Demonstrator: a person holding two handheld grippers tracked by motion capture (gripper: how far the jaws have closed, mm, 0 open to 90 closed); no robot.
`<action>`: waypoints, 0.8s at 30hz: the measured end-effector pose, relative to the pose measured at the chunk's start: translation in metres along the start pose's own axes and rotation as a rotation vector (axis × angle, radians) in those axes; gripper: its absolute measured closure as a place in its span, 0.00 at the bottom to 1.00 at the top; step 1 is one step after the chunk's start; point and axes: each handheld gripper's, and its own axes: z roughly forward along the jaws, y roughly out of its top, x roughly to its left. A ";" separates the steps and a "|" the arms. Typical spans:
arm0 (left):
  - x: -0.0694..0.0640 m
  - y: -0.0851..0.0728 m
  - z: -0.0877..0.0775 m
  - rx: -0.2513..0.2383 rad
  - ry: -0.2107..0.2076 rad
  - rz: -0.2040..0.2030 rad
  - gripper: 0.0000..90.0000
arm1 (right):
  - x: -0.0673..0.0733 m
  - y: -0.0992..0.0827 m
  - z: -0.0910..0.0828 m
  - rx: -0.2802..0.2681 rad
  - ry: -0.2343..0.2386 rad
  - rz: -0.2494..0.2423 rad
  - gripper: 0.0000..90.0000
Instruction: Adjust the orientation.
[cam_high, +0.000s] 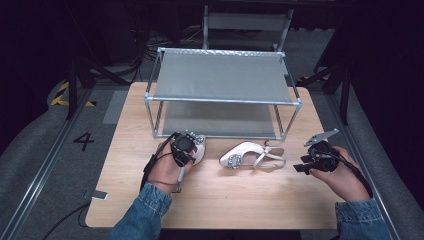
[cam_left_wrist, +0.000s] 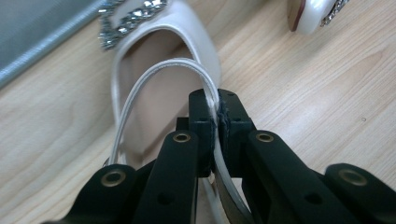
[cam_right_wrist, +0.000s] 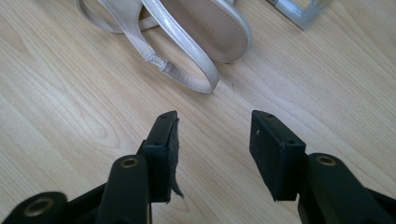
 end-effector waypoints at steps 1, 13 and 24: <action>0.001 0.000 -0.002 -0.006 0.002 0.000 0.95 | -0.001 0.000 0.000 0.003 0.001 -0.003 0.59; 0.008 0.024 -0.011 -0.053 0.045 0.047 0.95 | -0.002 -0.005 -0.001 0.004 -0.001 0.016 0.59; 0.012 0.058 -0.002 -0.085 0.054 0.066 0.95 | -0.004 -0.016 -0.008 -0.003 -0.010 0.039 0.59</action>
